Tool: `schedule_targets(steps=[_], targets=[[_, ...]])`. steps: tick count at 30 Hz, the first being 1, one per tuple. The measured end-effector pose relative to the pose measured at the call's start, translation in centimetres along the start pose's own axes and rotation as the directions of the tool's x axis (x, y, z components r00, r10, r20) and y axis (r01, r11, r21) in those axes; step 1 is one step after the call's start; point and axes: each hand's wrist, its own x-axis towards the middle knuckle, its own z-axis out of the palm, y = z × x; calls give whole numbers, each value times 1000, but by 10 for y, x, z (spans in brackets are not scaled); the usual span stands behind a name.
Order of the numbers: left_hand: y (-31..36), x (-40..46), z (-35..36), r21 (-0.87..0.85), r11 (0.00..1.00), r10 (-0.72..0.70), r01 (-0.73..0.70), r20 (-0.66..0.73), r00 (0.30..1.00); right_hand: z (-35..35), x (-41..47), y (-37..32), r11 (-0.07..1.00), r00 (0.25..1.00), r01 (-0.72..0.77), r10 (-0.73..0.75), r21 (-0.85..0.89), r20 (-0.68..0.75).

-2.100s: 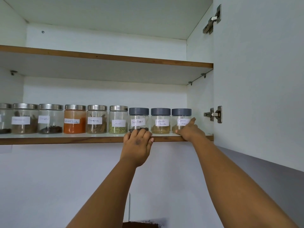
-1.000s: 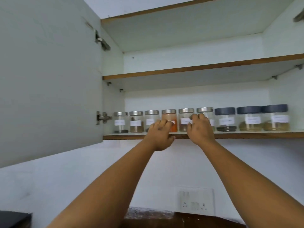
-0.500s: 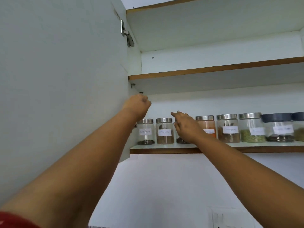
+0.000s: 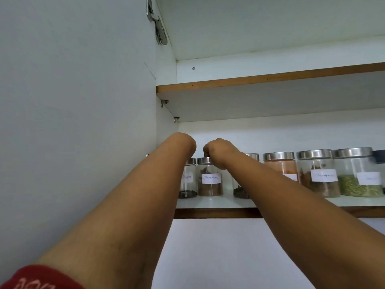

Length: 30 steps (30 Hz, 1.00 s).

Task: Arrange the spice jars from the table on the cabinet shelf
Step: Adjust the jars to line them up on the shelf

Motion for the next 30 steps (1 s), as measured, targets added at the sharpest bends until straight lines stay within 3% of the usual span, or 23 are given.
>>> schedule_targets(steps=[4, 12, 17, 24, 30], targets=[[-16, 21, 4, 88, 993, 66, -79, 139, 988, 8, 19, -4, 997, 997, 21, -15, -78, 72], [-18, 24, 0, 3, 998, 63, -67, 311, 948, 28, 41, -4, 995, 995, -6, 17, -104, 103], [-8, 31, 8, 59, 997, 34, -54, 300, 953, 31, 42, -6, 996, 991, -30, 41, -87, 124], [-5, 34, 14, 13, 999, 30, -35, 286, 958, 33, 36, -10, 997, 990, -40, 48, -65, 133], [-1, 23, 15, 49, 996, 55, -69, 247, 967, 39, 27, -9, 999, 997, -29, 31, -35, 73]])
